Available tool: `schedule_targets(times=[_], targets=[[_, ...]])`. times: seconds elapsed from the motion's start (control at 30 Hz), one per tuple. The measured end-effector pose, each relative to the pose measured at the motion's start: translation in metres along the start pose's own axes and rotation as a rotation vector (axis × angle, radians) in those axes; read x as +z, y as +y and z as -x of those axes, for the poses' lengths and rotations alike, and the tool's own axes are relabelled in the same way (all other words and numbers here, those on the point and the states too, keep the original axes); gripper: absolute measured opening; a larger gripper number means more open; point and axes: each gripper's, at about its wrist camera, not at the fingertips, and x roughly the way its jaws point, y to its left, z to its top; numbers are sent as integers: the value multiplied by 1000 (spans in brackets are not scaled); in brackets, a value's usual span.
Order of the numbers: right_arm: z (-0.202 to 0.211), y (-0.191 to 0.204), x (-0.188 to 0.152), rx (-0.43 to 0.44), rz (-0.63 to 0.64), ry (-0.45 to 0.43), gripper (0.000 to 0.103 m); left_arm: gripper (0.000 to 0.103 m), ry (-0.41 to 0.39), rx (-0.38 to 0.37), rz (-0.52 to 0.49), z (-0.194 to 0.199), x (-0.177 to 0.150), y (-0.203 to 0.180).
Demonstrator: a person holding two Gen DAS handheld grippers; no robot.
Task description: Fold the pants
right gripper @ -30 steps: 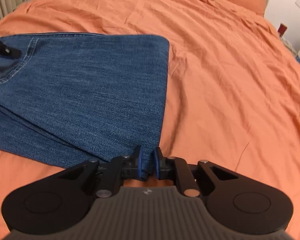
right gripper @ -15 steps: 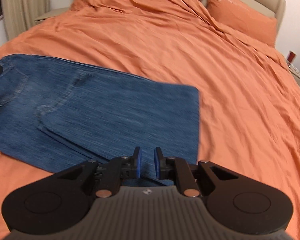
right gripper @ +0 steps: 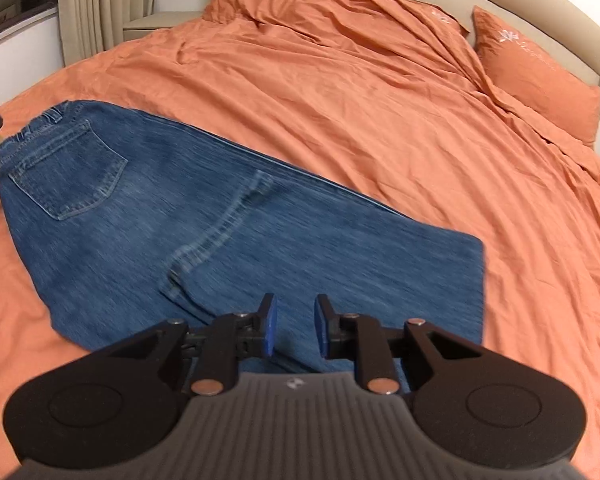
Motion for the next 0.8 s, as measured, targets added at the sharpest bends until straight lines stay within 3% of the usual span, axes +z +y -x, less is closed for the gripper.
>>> schedule_targets(times=[0.27,0.4,0.63,0.8], targets=[[-31,21,19,11,30,24,16,81,30,-42,304,-18,11,61],[-46,19,21,17,24,45,16,81,36,15,401,-38,13,78],[-71,12,30,77,-17,47,16,81,25,45,437,-69,8,87],[-91,15,36,136,-21,64,16,60,12,78,422,-84,12,89]])
